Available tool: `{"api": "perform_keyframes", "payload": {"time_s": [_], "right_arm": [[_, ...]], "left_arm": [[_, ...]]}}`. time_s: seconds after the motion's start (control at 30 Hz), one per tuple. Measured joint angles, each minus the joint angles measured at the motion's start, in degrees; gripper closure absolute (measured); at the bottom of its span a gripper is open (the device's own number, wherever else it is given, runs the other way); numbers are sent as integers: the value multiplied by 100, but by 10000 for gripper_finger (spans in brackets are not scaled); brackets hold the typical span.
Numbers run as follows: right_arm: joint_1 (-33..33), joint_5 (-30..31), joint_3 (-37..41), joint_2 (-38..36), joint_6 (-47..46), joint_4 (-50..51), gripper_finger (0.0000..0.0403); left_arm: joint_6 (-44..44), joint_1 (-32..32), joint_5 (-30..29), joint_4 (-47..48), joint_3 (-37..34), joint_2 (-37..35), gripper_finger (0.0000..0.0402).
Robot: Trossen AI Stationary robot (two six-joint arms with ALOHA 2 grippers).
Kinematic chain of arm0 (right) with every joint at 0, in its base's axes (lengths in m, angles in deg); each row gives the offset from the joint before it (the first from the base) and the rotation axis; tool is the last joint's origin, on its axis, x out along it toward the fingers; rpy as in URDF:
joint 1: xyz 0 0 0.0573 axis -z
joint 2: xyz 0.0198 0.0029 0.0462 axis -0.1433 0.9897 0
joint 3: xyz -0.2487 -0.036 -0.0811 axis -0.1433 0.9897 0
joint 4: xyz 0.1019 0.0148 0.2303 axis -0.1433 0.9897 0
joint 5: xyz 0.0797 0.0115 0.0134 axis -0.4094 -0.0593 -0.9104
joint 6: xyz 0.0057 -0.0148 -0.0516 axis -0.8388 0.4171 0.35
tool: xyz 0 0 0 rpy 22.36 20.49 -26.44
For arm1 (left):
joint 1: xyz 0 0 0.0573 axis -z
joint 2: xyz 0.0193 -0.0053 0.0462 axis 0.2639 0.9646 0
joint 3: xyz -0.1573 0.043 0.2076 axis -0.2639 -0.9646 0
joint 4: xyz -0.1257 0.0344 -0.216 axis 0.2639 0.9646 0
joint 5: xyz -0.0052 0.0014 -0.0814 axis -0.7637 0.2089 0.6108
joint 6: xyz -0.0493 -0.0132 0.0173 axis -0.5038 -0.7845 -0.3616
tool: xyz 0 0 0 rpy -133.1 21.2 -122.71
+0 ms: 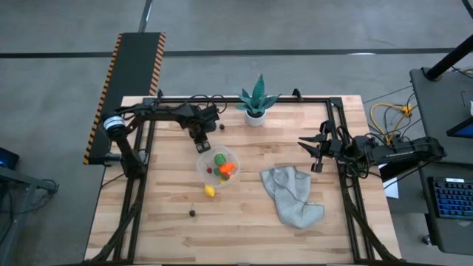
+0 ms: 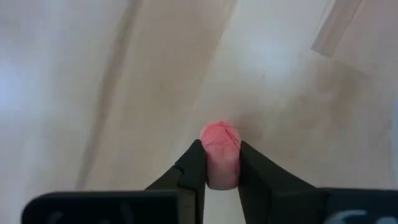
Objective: Pick and placing Produce into tupperware
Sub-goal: Put the peach into the transparent bin
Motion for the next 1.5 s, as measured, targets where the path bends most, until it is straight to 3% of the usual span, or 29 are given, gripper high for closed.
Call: {"api": "perform_keyframes", "payload": {"time_s": [0.4,0.77,1.13,1.5], "right_arm": [[1,0,0,0,2,-15,342],[2,0,0,0,7,-24,342],[1,0,0,-1,4,-33,342],[0,-2,0,0,-17,-32,342]], "left_arm": [[-159,319,-220,295,33,-1175,359],[-424,1538,-191,363,35,-2041,359],[-573,2467,117,336,-45,-1648,359],[-764,2590,221,337,-67,-839,359]]}}
